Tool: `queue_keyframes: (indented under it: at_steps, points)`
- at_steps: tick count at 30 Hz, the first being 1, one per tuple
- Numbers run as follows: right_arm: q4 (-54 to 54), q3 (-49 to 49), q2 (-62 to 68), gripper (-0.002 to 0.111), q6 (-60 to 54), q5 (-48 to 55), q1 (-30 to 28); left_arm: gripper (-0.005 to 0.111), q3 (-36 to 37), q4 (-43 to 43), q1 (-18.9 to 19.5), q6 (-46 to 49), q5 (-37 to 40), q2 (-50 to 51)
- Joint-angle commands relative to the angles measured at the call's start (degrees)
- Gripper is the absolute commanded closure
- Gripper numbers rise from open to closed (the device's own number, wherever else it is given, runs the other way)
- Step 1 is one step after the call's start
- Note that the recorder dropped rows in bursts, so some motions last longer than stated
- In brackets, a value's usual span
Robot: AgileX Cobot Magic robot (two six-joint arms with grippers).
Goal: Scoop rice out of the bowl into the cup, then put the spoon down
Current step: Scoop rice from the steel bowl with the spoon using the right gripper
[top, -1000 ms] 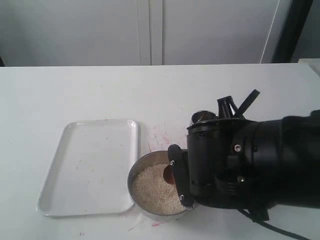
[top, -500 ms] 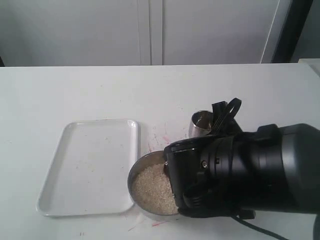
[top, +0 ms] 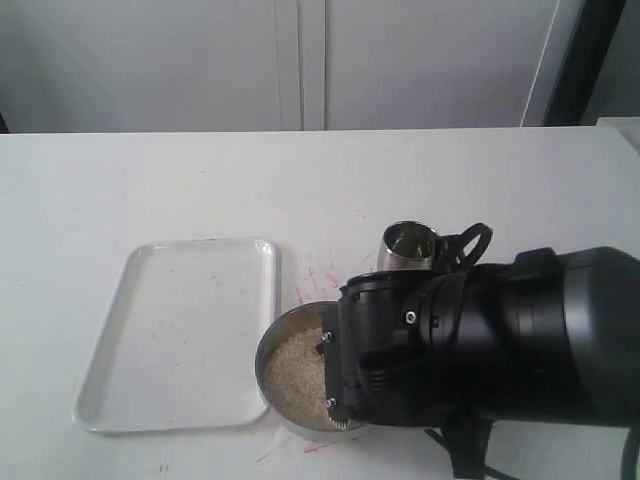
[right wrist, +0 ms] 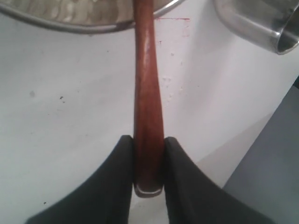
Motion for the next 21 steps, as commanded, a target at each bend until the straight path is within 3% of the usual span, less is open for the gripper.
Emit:
queue_keyframes:
  at_steps: [1,21]
  points:
    - [2.7,0.2,-1.1,0.108,2.2,-0.2,0.0,0.092,-0.4,-0.3,-0.3,0.0,0.0,-0.2]
    - [2.3,0.2,-5.1,0.108,2.7,2.1,0.0,0.092,-0.4,-0.3,-0.3,0.0,0.0,-0.2]
